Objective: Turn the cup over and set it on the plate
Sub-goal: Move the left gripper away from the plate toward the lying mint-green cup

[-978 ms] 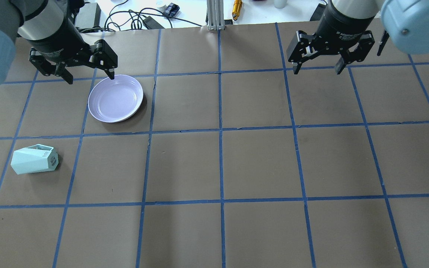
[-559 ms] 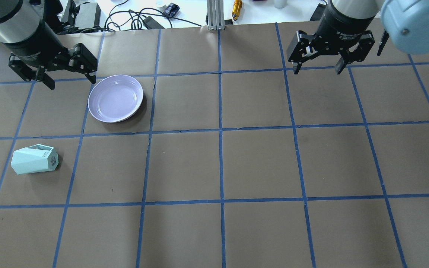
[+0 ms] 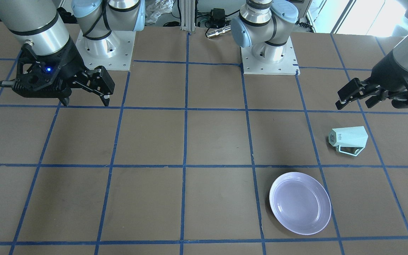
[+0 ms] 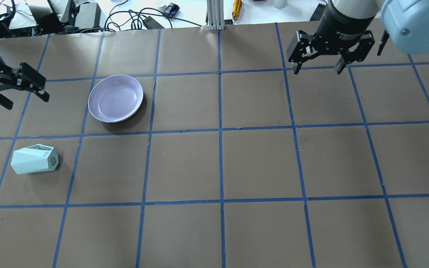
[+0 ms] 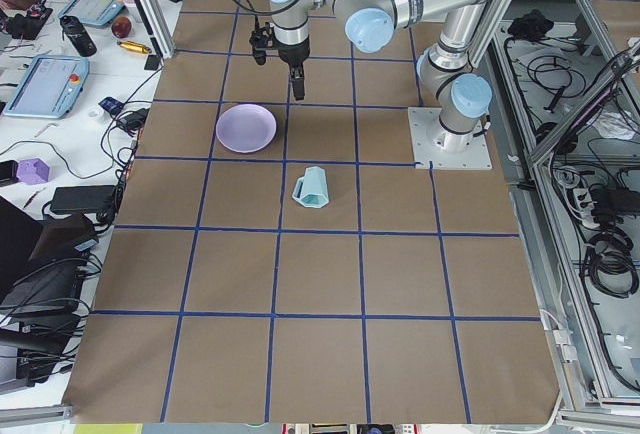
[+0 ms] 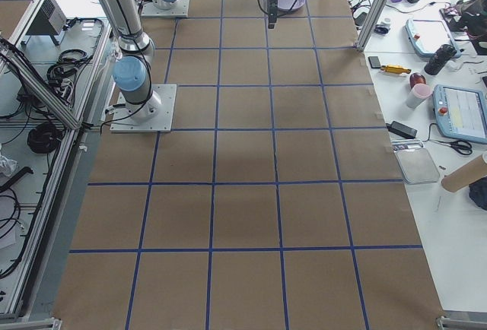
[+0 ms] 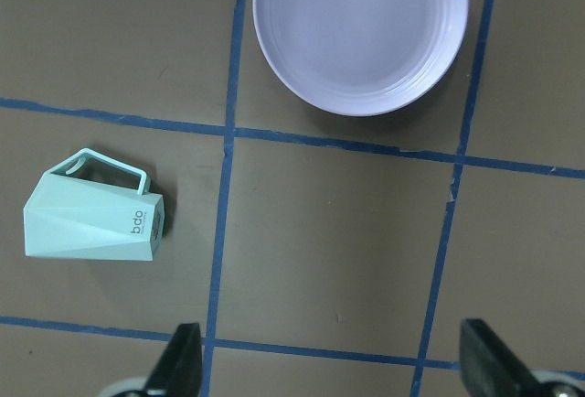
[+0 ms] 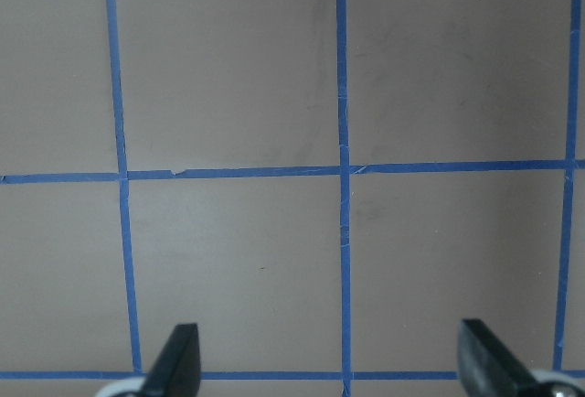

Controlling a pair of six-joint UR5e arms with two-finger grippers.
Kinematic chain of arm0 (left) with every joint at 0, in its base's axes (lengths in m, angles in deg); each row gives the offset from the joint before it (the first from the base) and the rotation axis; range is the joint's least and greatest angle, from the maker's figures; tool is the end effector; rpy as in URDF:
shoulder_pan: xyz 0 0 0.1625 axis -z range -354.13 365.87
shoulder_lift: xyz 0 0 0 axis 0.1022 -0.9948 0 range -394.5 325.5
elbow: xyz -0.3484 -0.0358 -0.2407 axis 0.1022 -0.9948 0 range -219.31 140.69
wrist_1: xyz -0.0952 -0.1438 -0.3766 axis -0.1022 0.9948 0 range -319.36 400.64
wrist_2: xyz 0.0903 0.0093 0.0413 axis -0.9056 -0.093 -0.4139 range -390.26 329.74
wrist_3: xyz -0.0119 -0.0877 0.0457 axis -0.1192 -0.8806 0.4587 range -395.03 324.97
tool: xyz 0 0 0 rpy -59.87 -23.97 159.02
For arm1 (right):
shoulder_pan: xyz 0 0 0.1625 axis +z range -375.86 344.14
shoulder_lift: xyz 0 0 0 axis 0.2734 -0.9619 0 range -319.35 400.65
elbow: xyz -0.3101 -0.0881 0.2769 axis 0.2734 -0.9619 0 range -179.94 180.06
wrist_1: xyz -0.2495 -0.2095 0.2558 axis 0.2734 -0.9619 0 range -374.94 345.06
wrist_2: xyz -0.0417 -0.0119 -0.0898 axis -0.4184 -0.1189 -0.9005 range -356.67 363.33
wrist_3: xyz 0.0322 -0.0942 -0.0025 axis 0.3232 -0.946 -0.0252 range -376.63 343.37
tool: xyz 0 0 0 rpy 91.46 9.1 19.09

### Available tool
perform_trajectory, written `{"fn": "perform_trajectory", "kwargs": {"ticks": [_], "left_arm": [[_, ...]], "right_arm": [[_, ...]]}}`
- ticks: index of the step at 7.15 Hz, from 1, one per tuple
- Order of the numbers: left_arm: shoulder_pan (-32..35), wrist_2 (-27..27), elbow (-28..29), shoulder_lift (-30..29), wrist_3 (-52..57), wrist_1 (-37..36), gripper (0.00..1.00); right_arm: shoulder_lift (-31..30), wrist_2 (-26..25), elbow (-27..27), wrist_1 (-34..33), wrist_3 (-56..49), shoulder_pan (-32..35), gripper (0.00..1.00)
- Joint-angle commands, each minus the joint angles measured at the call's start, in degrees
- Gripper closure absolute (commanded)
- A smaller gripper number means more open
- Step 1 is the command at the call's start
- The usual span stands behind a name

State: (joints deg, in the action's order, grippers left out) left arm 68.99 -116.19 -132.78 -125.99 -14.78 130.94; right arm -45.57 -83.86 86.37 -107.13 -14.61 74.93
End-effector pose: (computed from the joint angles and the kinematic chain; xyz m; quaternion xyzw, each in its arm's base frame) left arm 0.0972 -0.5023 0.4453 0.0593 -0.9966 -0.0279 0.0508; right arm 0.1455 -0.5214 0.4902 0.0103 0.9995 -0.0178 0.0250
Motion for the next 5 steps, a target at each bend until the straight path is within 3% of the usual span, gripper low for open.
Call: {"fn": "perform_trajectory", "kwargs": {"ticks": [1, 3, 5], "left_arm": [[-8.25, 0.77, -6.15, -0.45, 15.79, -0.47, 0.00], [-9.34, -0.28, -11.71, 1.49, 17.90, -3.28, 0.00], [-11.86, -5.89, -14.01, -0.69, 24.08, -11.95, 0.00]], "right_arm": [[0.00, 0.00, 0.00, 0.00, 0.00, 0.00, 0.00], [0.00, 0.09, 0.00, 0.00, 0.09, 0.00, 0.00], [0.00, 0.00, 0.00, 0.00, 0.09, 0.00, 0.00]]}}
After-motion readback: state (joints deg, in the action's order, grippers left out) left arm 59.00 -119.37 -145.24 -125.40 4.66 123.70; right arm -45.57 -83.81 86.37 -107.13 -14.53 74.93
